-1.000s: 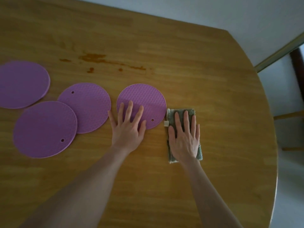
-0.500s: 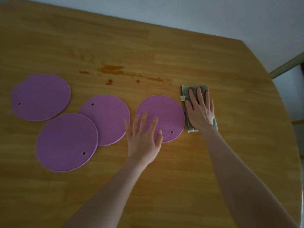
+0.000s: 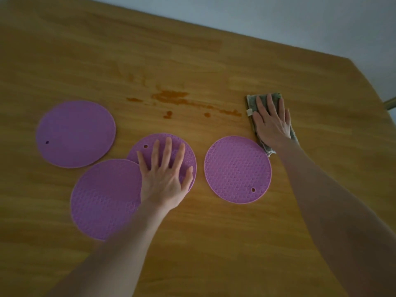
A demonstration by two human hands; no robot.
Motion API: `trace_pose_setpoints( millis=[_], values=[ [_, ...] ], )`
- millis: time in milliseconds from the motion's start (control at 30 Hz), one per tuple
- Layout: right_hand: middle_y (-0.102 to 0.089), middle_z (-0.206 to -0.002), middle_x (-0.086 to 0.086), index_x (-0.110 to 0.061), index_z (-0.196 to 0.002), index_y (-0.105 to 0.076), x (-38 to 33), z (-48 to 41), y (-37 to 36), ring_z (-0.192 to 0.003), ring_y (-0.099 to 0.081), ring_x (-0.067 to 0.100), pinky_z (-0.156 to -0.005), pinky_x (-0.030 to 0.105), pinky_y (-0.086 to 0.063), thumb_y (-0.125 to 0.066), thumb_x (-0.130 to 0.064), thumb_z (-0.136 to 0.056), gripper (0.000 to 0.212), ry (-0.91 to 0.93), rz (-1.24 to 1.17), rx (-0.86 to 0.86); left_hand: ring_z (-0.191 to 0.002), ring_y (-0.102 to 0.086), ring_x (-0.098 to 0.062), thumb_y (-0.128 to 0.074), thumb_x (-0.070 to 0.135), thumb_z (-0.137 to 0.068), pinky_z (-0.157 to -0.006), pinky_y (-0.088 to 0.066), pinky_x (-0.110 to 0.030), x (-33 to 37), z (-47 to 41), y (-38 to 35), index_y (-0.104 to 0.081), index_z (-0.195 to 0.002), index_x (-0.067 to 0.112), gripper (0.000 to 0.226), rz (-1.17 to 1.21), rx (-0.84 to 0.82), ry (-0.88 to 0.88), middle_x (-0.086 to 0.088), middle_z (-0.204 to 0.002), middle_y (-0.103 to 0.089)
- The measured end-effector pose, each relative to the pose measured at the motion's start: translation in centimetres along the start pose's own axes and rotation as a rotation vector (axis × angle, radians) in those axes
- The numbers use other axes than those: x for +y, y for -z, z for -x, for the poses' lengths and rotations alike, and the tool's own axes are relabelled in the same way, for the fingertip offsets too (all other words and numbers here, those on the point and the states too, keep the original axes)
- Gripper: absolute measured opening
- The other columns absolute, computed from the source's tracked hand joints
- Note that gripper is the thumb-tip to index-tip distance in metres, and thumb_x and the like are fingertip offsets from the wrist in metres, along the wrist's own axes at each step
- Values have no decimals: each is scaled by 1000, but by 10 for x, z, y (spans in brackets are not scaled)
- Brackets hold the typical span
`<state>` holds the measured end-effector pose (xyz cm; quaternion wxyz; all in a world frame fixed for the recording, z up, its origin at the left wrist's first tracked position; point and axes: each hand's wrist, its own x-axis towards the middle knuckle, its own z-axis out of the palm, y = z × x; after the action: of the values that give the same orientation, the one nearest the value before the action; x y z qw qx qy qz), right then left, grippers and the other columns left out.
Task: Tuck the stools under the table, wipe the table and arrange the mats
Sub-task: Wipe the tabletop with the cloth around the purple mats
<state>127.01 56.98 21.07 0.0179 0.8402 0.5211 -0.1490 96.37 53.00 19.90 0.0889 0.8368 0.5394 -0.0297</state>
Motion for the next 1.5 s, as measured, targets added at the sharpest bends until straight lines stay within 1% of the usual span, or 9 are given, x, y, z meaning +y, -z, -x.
trace_pose_setpoints(
  millis=[133, 367, 433, 767, 1000, 1167, 1300, 1400, 1500],
  values=[
    [6, -160, -8, -40, -150, -2, -32, -22, 2, -146, 13, 22, -117, 42, 8, -12, -49, -101, 52, 91, 19, -6, -141, -22, -38, -25, 53, -92, -108, -12, -68, 0, -1, 0, -32, -146, 22, 63, 6, 9, -27, -14, -154, -27],
    [6, -160, -7, -39, -150, -2, -137, -26, -18, -146, 12, 25, -117, 43, 8, -11, -50, -100, 52, 355, 80, 17, -140, -24, -40, -27, 53, -91, -107, -14, -69, 0, -4, 4, -35, -145, 20, 65, 10, -19, -26, -16, -152, -29],
    [4, -160, -6, -38, -150, -5, -153, -23, -23, -146, 10, 26, -117, 43, 7, -12, -49, -100, 52, 381, 77, 27, -140, -24, -40, -28, 54, -91, -107, -14, -69, 0, -4, 5, -36, -145, 20, 65, 12, -21, -26, -16, -152, -29],
    [-1, -160, -7, -38, -150, -11, -147, -10, -29, -146, 8, 29, -117, 44, 7, -16, -48, -101, 50, 498, 77, 35, -139, -25, -41, -34, 53, -89, -106, -14, -70, 1, -6, 6, -36, -145, 19, 65, 25, -29, -9, -17, -152, -30],
    [-5, -160, -7, -39, -150, -12, -163, -18, -27, -146, 4, 33, -117, 49, 2, 0, -53, -93, 60, 577, 128, 33, -138, -25, -40, -35, 54, -89, -106, -15, -70, -1, -7, 6, -36, -145, 20, 65, 19, -35, -5, -17, -151, -31],
    [-2, -160, -9, -42, -149, -10, -180, -34, -23, -146, 7, 30, -117, 48, 2, -13, -48, -101, 49, 675, 156, 13, -138, -23, -40, -34, 54, -88, -106, -13, -70, 1, -7, 6, -36, -144, 20, 65, 19, -43, 1, -16, -151, -31],
    [1, -160, -5, -41, -150, -10, -180, -51, -18, -147, 7, 23, -118, 44, 6, -14, -51, -100, 50, 631, 132, 5, -138, -26, -39, -33, 54, -88, -106, -16, -69, 2, -7, 6, -37, -144, 21, 65, 24, -40, 3, -15, -151, -31],
    [0, -161, -4, -39, -150, -11, -168, -57, -15, -147, 7, 24, -118, 42, 4, -15, -50, -100, 51, 581, 123, 23, -138, -27, -39, -34, 55, -88, -106, -17, -70, 3, -7, 7, -39, -143, 21, 65, 33, -36, 7, -15, -151, -32],
    [-1, -160, -6, -39, -150, -9, -161, -43, -19, -147, 7, 25, -117, 38, 5, -11, -51, -100, 52, 636, 166, 16, -138, -27, -40, -35, 54, -88, -106, -17, -70, 3, -6, 6, -39, -143, 21, 64, 45, -30, 7, -15, -151, -32]
  ],
)
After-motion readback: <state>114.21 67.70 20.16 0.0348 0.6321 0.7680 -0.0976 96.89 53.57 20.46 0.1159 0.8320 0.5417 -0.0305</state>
